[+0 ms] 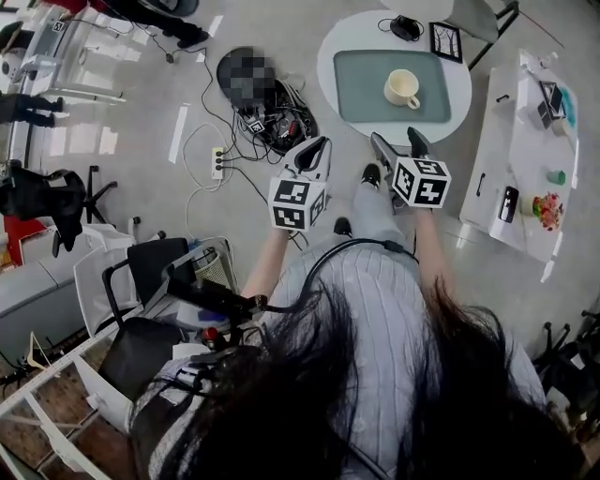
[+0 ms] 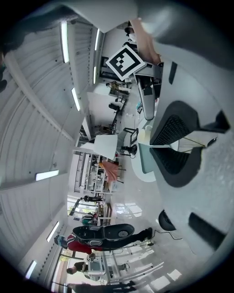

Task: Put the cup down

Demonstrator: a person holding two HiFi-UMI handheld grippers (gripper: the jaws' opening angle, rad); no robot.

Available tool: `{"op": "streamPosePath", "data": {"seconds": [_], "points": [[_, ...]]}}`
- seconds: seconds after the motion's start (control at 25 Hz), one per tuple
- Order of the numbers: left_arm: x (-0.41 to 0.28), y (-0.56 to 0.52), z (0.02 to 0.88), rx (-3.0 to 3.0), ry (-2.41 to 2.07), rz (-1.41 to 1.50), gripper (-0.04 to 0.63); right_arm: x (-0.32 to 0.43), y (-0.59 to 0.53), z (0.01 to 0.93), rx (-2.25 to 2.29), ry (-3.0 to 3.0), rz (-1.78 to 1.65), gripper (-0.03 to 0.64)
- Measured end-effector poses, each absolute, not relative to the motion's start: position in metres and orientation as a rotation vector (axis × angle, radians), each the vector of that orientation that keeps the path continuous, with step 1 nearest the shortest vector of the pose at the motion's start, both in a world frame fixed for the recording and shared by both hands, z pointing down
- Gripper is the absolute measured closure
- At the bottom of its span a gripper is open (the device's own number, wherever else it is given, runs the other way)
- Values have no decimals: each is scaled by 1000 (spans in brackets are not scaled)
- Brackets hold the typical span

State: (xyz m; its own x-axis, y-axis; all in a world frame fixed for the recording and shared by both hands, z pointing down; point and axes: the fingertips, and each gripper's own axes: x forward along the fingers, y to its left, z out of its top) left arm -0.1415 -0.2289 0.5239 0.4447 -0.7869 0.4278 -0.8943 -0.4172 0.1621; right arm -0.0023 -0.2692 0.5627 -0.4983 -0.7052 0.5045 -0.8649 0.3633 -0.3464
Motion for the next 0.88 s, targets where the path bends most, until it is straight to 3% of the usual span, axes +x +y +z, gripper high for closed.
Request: {"op": "streamPosePath", "data": {"seconds": [0.28,0.88], "points": [[-146,-170,519,2357,-1405,385,577,-12,-206,537,1436,-2396,894,309],[-95,-99,524,2388,-1300,363,577,14,-114,511,1436,-2460,890,322]]}}
